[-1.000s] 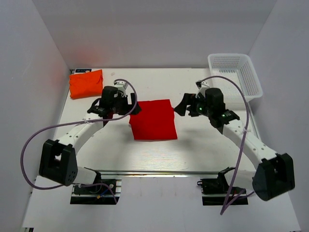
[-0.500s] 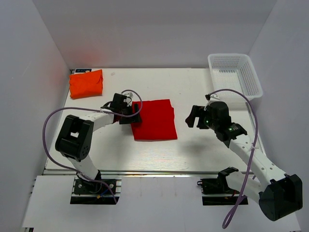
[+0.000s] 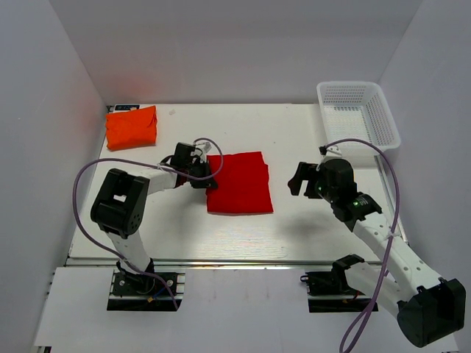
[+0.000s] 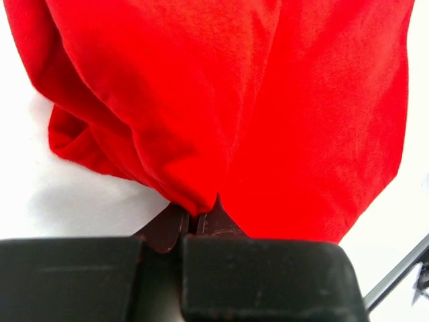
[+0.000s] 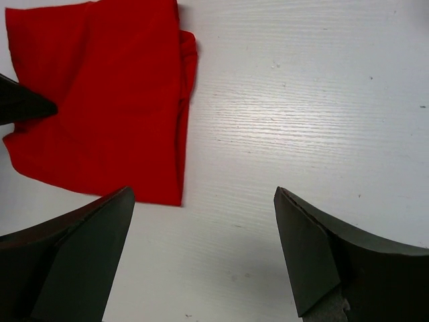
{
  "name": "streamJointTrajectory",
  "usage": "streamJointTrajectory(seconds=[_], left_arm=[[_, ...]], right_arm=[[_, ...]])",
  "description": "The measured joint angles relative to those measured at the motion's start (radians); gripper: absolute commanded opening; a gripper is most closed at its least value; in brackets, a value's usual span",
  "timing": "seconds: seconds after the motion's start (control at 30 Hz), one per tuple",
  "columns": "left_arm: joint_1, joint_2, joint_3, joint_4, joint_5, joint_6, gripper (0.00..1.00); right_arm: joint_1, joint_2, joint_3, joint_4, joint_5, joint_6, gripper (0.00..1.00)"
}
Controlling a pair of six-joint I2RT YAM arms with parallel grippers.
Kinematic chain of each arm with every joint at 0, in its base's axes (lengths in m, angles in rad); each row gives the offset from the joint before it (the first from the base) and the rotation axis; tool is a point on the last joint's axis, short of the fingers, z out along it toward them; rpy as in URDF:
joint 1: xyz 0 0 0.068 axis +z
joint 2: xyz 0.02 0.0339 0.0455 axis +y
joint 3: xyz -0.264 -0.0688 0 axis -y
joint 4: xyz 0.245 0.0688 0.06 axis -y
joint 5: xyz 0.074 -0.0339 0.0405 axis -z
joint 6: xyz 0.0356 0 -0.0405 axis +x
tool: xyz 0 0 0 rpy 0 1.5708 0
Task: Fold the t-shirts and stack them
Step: Put the neatly folded tshirt into the corner of the board with the left arm
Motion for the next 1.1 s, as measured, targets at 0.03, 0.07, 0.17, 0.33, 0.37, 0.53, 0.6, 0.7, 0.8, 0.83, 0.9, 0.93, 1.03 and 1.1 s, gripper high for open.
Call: streamJointTrajectory(seconds=[0.03,0.07,0.17,0.33,0.37,0.53,0.6,0.7,0.8,0.83,0.9,0.93,1.03,1.1], left_arm=[[0.002,0.004,0.018,-0.014,0.0,0.021,0.0],[0.003,0.007,0.042,-0.033,0.0,0.042,0.0],[0.01,0.011,0.137,-0.084,-0.002,0.126,0.0],[0.036,0.011,0.31,-0.167,-0.02,0.282,0.0],[0.045,0.011,0.34,-0.185,-0.029,0.312,0.0],[0.106,0.014,0.465,-0.286,-0.097,0.433,0.0],[0.139,0.02,0.513,-0.319,-0.116,0.477,0.0],[0.191,0.043,0.597,-0.359,-0.136,0.543,0.0],[0.239,0.087,0.695,-0.401,-0.15,0.605,0.0],[0.256,0.109,0.735,-0.415,-0.151,0.628,0.0],[0.289,0.156,0.811,-0.442,-0.151,0.668,0.0],[0.304,0.184,0.851,-0.461,-0.152,0.685,0.0],[0.352,0.272,0.973,-0.508,-0.155,0.732,0.0],[0.385,0.33,1.049,-0.538,-0.152,0.761,0.0]], right_arm=[[0.0,-0.002,-0.006,0.0,0.007,0.0,0.9],[0.0,-0.003,-0.012,0.0,0.014,0.0,0.9],[0.0,-0.005,-0.023,-0.003,0.033,0.0,0.9],[0.0,-0.006,-0.028,-0.001,0.063,-0.003,0.9],[0.0,-0.006,-0.029,-0.001,0.068,-0.003,0.9],[0.0,-0.002,-0.03,0.001,0.095,-0.006,0.9],[0.0,0.008,-0.03,0.002,0.1,-0.007,0.9],[-0.001,0.035,-0.029,0.004,0.112,-0.011,0.9],[-0.001,0.073,-0.027,0.005,0.121,-0.011,0.9],[-0.001,0.085,-0.023,0.005,0.124,-0.011,0.9],[-0.001,0.119,-0.01,0.007,0.125,-0.011,0.9],[-0.001,0.137,-0.001,0.008,0.125,-0.011,0.9],[-0.001,0.183,0.027,0.009,0.125,-0.011,0.9],[-0.001,0.216,0.049,0.012,0.124,-0.01,0.9]])
